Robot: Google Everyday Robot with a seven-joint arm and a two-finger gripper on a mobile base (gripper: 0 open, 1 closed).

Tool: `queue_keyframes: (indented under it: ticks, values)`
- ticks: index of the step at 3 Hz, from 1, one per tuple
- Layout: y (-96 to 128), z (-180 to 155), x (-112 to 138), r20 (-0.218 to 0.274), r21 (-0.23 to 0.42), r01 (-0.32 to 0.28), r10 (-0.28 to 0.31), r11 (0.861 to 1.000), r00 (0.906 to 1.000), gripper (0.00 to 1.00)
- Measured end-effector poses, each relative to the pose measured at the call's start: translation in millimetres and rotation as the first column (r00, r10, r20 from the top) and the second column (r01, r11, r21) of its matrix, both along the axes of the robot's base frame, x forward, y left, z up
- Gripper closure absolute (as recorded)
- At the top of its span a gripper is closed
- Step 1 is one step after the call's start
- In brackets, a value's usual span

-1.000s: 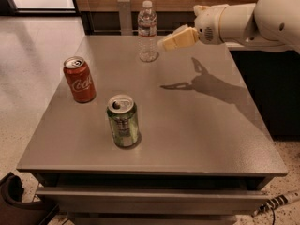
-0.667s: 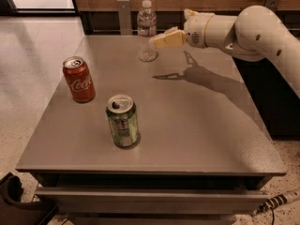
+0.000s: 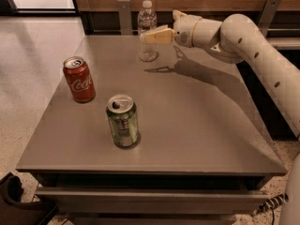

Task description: Move water bottle near green can

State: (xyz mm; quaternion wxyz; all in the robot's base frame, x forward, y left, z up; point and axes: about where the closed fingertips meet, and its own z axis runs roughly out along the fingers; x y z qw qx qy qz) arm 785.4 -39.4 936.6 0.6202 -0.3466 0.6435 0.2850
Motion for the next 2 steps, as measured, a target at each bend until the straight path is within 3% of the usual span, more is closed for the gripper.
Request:
queue_keyframes:
  ticks: [1,2]
  values:
    - [12.9,0.6,10.9,-0.009,0.045,-0.025,0.026,0.999,0.9996,0.00]
    - [24.5,-2.5,17.9,-0.015,0.072,-0.035,0.036,0.997,0.9992,0.16]
